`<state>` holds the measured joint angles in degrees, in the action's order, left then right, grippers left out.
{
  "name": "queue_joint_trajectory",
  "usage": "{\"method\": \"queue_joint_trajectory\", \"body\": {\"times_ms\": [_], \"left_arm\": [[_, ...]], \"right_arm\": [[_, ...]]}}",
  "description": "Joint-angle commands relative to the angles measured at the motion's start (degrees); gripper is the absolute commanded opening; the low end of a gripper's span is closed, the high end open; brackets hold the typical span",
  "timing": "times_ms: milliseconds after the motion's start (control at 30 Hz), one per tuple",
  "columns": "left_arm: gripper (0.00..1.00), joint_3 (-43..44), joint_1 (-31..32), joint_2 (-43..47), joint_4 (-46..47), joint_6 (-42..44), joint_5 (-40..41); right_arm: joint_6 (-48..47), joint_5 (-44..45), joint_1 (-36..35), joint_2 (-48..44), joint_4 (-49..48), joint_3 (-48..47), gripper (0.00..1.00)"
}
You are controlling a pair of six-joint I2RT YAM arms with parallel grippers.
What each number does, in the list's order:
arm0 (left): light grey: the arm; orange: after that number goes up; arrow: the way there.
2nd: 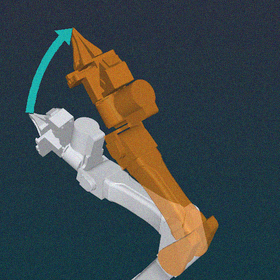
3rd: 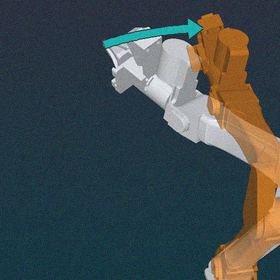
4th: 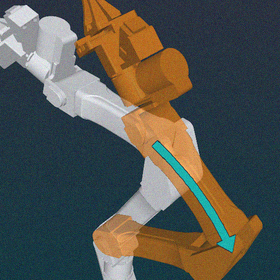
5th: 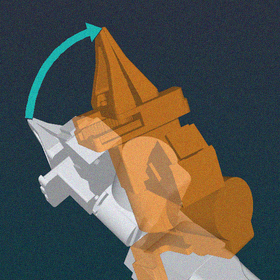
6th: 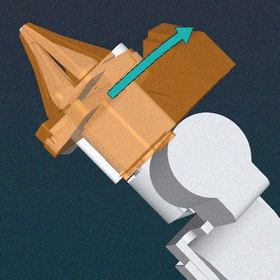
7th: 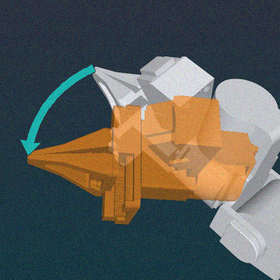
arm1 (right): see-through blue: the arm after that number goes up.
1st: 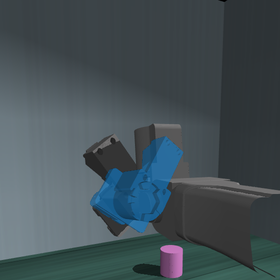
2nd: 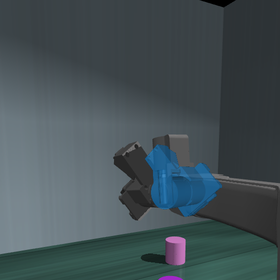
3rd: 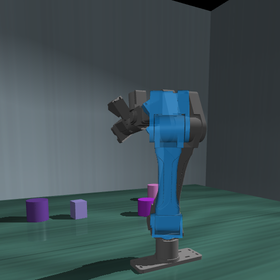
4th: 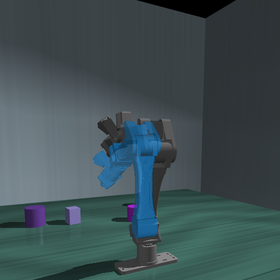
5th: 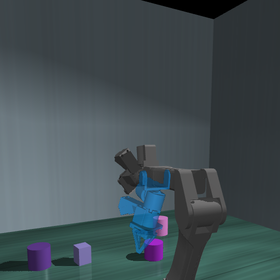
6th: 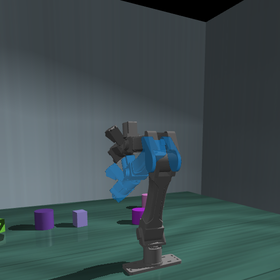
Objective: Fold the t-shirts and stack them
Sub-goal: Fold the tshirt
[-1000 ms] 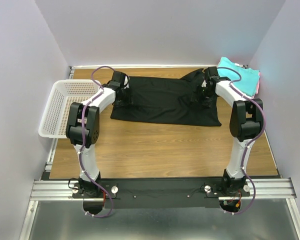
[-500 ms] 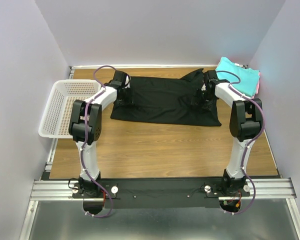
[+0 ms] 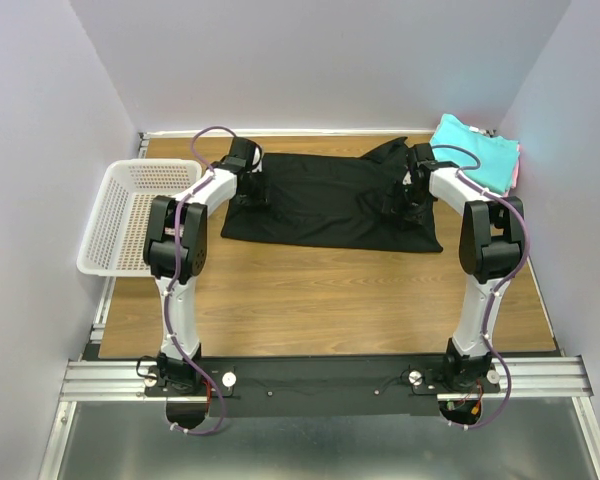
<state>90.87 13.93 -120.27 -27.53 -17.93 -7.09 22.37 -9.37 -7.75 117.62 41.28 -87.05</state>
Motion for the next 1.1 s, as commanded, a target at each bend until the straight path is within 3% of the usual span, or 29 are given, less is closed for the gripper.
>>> {"method": "queue_joint_trajectory", "body": {"times_ms": [0,400,767,1067], "left_arm": [[0.64,0.5,-0.2,-1.0,-0.9,0.9,1.2],[0.64,-10.4,-0.3,4.0,1.3,-0.8,1.4],[0.64,-28.4,-0.1,16.9,4.2,-7.1,-1.7],[0.64,-37.7,2.6,26.5,3.9,-9.9,-4.0]], "right_arm": [[-0.7,2.2,0.3,-1.1,-0.8,1.0,0.75],[0.2,3.6,0.4,-4.2,-0.7,8.5,0.75],[2.6,1.2,0.4,-11.9,1.3,21.1,0.75],[3.2,1.4,0.3,-18.9,8.0,26.8,0.75]]}}
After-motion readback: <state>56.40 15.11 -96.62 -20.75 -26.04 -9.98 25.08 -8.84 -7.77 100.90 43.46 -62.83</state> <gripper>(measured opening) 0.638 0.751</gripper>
